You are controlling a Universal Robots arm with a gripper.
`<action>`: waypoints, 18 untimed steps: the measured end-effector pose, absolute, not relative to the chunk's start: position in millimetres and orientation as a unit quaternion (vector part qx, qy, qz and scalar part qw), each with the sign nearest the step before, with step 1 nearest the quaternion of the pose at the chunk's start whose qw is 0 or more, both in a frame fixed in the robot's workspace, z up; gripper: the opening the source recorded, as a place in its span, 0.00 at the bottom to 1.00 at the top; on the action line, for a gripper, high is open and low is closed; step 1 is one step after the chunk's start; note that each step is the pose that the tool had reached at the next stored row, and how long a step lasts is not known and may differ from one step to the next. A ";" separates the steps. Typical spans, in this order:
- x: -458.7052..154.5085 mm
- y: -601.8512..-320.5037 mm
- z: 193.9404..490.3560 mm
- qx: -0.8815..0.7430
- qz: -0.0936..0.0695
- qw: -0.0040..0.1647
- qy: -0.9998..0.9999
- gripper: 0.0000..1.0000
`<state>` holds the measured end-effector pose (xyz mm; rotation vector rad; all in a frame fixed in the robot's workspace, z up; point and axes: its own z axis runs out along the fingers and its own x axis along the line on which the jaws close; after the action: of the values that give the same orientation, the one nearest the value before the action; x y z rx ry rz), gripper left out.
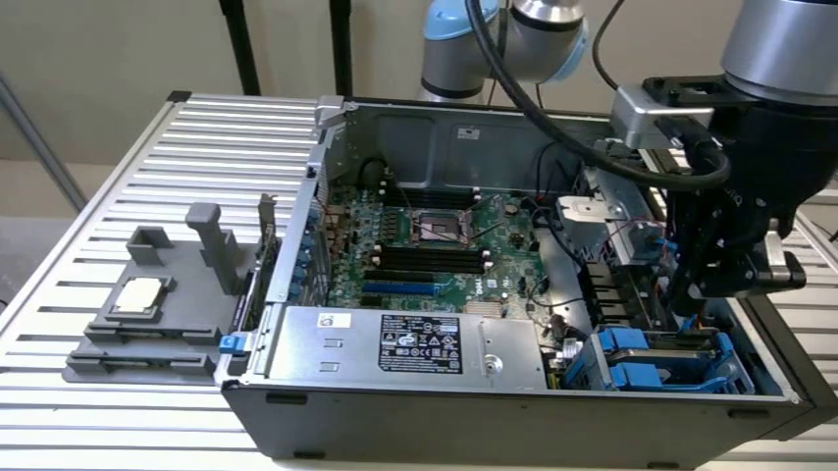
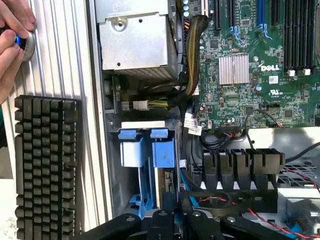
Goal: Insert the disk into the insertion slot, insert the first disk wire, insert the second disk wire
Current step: 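Insert the second disk wire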
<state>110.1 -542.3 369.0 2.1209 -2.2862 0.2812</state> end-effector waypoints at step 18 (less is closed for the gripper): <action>96.5 -568.8 355.8 0.677 0.072 -0.054 -0.731 0.16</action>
<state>96.5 -568.8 355.8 2.2019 -2.3776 0.2329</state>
